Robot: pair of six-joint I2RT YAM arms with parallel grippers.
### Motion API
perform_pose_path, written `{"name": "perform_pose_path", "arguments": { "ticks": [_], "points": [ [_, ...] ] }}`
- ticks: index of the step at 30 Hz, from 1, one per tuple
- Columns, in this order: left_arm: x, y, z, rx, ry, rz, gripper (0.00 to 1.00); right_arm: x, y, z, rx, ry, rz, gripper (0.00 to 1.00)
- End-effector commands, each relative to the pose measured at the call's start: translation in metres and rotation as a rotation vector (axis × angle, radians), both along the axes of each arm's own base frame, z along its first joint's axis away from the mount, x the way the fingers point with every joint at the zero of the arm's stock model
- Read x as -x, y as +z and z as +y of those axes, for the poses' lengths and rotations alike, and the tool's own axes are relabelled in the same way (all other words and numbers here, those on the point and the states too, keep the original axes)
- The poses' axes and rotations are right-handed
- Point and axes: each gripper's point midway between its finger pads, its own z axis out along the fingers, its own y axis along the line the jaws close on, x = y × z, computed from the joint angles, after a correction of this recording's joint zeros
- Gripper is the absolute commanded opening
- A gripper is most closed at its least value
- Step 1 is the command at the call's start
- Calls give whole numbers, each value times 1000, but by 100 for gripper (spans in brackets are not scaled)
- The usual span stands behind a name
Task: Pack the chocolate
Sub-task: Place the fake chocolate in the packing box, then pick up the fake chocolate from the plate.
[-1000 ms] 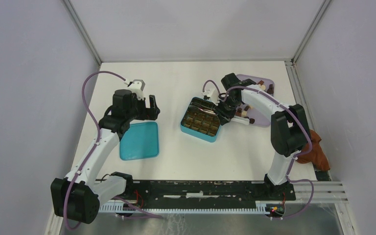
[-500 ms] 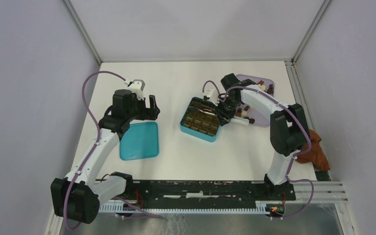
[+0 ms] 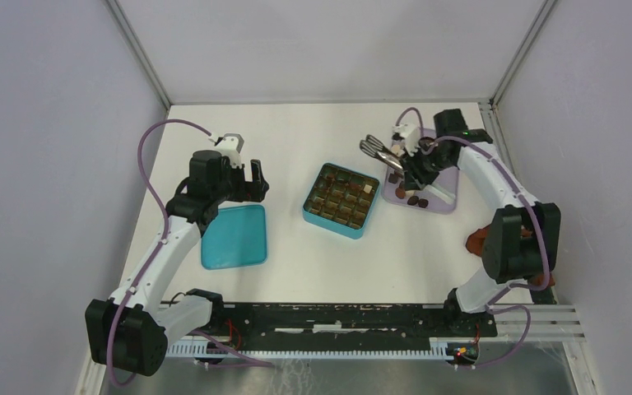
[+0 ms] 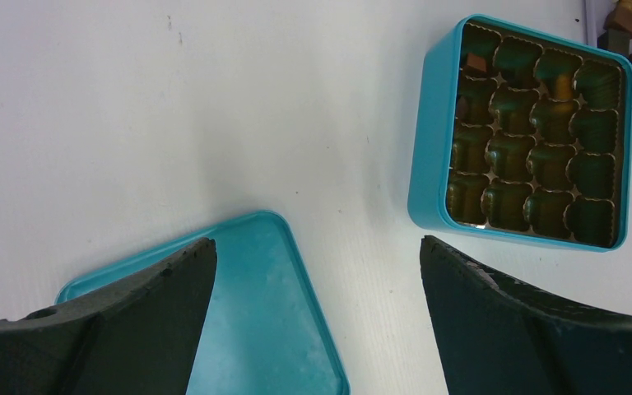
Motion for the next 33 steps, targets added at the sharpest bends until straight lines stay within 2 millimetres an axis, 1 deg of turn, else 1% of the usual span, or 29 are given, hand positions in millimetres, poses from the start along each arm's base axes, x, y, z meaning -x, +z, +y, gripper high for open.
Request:
{"name": "perform_pose_path", "arguments": {
  "ticks": [1,2,6,8,10,13,17,25,33],
  "points": [
    [-4,12,-1,-13,-31,-63,98,-4,6,-47,-52,-121,-45,41],
    [-4,12,-1,-13,-32,-63,98,-4,1,-63,-44,-161,-41,41],
    [-4,12,-3,-6,-38,-63,98,-3,-18,-110,16,-261,-24,41],
    [-4,13,-3,-6,-42,-64,98,-4,-27,-128,59,-292,-13,41],
    [-4,13,-3,-5,-41,-65,98,-5,-35,-138,92,-306,0,41],
    [-3,14,-3,-4,-43,-67,98,-10,-45,-142,113,-307,25,41],
    [-3,13,-3,-4,-43,-65,98,-21,-54,-147,126,-320,40,41],
    [-3,12,-4,-3,-46,-61,98,-35,-59,-149,127,-318,60,42],
    [-3,12,-4,-5,-43,-61,98,-42,-63,-142,132,-299,72,42]
  ]
}}
